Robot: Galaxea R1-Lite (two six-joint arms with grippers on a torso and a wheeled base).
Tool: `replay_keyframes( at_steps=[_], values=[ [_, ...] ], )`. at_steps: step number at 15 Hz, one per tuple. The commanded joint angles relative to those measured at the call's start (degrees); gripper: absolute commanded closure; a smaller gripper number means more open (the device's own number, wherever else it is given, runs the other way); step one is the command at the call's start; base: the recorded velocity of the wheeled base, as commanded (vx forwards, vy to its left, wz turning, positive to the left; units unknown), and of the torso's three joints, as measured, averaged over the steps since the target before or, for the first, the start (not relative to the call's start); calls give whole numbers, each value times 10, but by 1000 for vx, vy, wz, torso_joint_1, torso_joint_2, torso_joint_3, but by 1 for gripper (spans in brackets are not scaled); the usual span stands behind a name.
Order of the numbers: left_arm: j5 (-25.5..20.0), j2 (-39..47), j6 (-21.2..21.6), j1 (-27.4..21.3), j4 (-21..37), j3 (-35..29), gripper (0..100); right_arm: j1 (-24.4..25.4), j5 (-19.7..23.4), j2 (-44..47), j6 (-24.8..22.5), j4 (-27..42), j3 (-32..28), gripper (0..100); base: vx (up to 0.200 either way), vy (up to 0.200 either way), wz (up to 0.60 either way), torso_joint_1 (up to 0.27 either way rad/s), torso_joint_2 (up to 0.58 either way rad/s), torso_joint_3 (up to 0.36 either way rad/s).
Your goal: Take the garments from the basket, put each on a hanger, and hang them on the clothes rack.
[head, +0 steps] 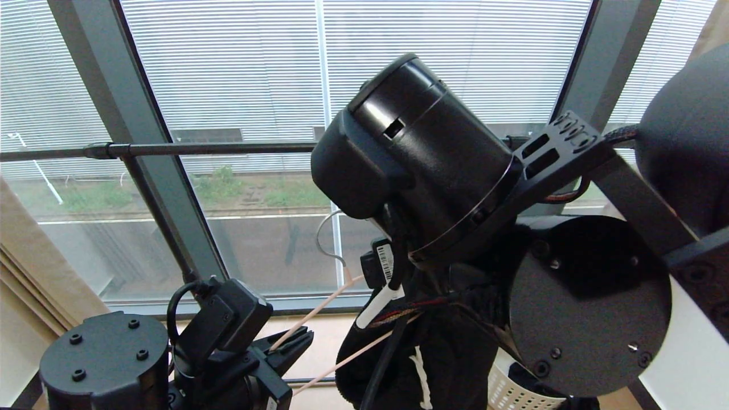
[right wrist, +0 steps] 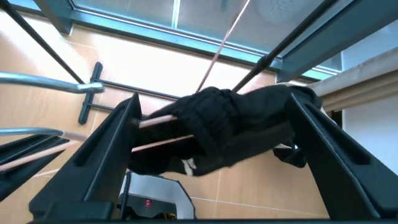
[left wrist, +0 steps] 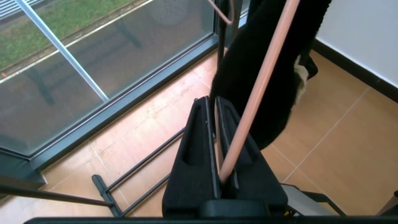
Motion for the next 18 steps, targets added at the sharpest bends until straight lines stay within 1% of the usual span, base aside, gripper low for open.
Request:
replay_keyframes(
  at_steps=[1, 2, 3, 5, 6, 8, 9, 10, 11, 13, 15, 16, 17, 18],
  values=[
    [-1, 0, -1, 0, 0, 0, 100, 0, 0, -8, 0, 1, 4, 0, 0, 0, 0, 0, 0, 0],
    [-1, 0, -1, 0, 0, 1, 100, 0, 5, -18, -7, 1, 8, 0, 0, 0, 0, 0, 0, 0],
    [-1, -1, -2, 1, 0, 1, 100, -1, 11, -39, -31, -2, 27, 0, 0, 0, 0, 0, 0, 0],
    [-5, -4, -3, 3, 0, 2, 100, -3, 28, -93, -90, -9, 84, 0, 0, 0, 0, 0, 0, 0],
    [-9, -4, -4, 3, 0, 4, 100, -10, 45, -117, -117, -9, 99, 0, 0, 0, 0, 0, 0, 0],
    [-22, -1, -3, 3, 0, 10, 100, -39, 106, -148, -160, -6, 104, 0, 0, 0, 0, 0, 0, 0],
    [-22, -1, -3, 3, 0, 10, 100, -39, 109, -150, -163, -6, 104, 0, 0, 0, 0, 0, 0, 0],
    [-29, -3, -3, 3, 0, 10, 100, -73, 189, -189, -230, -7, 120, 0, 0, 0, 0, 0, 0, 0],
    [-29, -4, -3, 3, 0, 11, 100, -96, 240, -209, -279, -8, 134, 0, 0, 0, 0, 0, 0, 0],
    [-30, -4, -3, 3, 0, 14, 100, -163, 347, -235, -400, -9, 166, 0, 0, 0, 0, 0, 0, 0],
    [-41, -4, -3, 3, 0, 15, 100, -221, 435, -240, -515, -15, 191, 0, 0, 0, 0, 0, 0, 0],
    [-44, -4, -2, 3, 0, 17, 100, -251, 470, -236, -584, -29, 202, 0, 0, 0, 0, 0, 0, 0],
    [-44, -5, -1, 3, 0, 18, 100, -269, 494, -234, -621, -39, 205, 0, 0, 0, 0, 0, 0, 0],
    [-44, -5, 0, 2, 0, 18, 100, -296, 539, -215, -678, -46, 207, 0, 0, 0, 0, 0, 0, 0]
  ],
)
